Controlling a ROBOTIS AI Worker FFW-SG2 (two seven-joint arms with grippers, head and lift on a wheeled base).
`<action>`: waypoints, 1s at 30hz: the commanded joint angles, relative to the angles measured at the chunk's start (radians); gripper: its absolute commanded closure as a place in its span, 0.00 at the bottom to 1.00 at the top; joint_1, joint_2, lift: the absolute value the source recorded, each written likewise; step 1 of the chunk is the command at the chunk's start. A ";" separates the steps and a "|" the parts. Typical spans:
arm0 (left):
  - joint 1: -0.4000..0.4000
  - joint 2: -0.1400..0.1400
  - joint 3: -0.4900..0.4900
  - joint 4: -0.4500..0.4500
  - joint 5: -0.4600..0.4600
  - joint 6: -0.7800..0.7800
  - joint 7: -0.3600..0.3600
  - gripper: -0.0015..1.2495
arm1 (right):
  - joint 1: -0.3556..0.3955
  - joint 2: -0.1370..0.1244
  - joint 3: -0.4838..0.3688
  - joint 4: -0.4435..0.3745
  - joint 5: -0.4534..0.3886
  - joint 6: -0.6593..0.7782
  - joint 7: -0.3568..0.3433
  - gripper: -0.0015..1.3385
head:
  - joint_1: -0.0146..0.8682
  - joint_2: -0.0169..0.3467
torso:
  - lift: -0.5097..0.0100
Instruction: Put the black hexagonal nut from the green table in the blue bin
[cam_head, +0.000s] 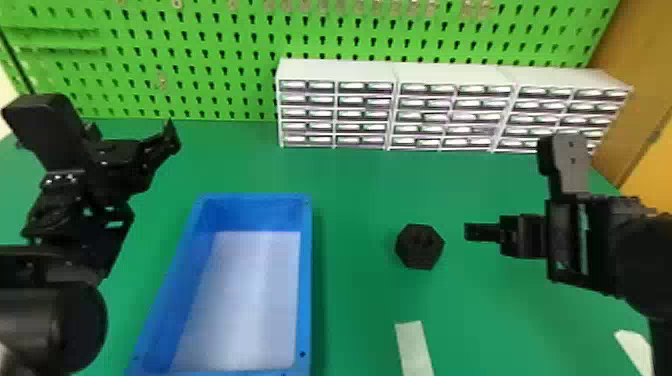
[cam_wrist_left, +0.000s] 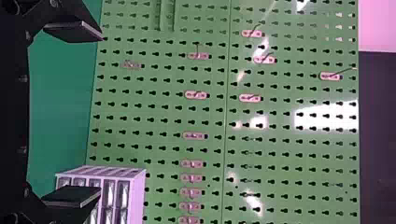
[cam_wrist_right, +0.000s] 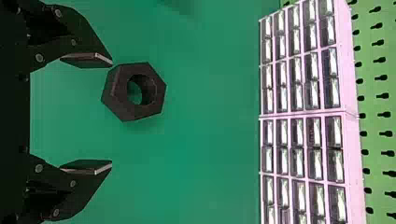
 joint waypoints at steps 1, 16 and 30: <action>0.000 0.000 -0.001 0.000 0.000 0.000 0.000 0.10 | -0.005 0.000 -0.001 0.013 0.000 0.004 0.000 0.37 | 0.80 0.07 | 0.79; -0.003 0.000 -0.008 0.006 -0.002 0.001 0.000 0.10 | -0.078 -0.020 0.060 0.119 -0.006 0.004 0.000 0.37 | 0.80 0.07 | 0.79; -0.006 0.002 -0.016 0.012 -0.002 0.001 0.000 0.10 | -0.157 -0.026 0.126 0.263 -0.005 0.004 0.000 0.37 | 0.80 0.07 | 0.79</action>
